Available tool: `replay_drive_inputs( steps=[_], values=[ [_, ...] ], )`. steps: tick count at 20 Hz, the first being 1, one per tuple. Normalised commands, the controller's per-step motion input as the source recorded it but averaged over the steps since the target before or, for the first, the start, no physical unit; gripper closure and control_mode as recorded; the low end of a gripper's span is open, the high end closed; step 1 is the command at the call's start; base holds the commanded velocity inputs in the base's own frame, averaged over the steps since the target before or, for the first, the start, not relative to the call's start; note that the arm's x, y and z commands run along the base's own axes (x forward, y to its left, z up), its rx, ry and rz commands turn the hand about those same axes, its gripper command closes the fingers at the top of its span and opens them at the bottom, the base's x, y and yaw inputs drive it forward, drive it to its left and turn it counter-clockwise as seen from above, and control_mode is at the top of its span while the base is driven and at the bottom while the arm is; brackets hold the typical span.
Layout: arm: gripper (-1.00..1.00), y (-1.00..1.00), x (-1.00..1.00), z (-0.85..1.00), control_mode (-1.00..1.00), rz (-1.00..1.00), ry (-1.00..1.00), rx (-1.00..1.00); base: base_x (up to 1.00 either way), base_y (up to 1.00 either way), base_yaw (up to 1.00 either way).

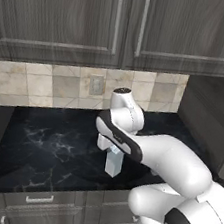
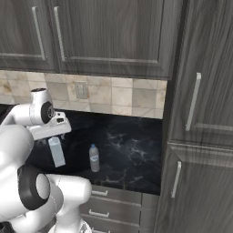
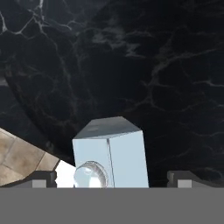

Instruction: Move the drinks to the dining counter.

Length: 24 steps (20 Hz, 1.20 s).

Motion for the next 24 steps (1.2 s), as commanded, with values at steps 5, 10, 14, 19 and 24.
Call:
replay_drive_inputs(
  steps=[5,10,14,19,24],
  values=[
    [-1.0,0.0,0.0,0.0,-1.0,0.0,0.0,0.0,0.0,0.0,0.0],
    [-1.0,0.0,-0.07,0.0,-1.0,0.0,0.0,0.0,0.0,0.0,0.0],
    [-1.0,0.0,-0.06,-0.04,-1.0,0.0,0.0,0.0,0.0,0.0,0.0],
    [-1.0,0.0,-0.07,-0.16,-1.0,0.0,0.0,0.0,0.0,0.0,0.0],
    [-1.0,-0.1,-0.02,-0.2,-1.0,0.0,0.0,0.0,0.0,0.0,0.0]
  ],
)
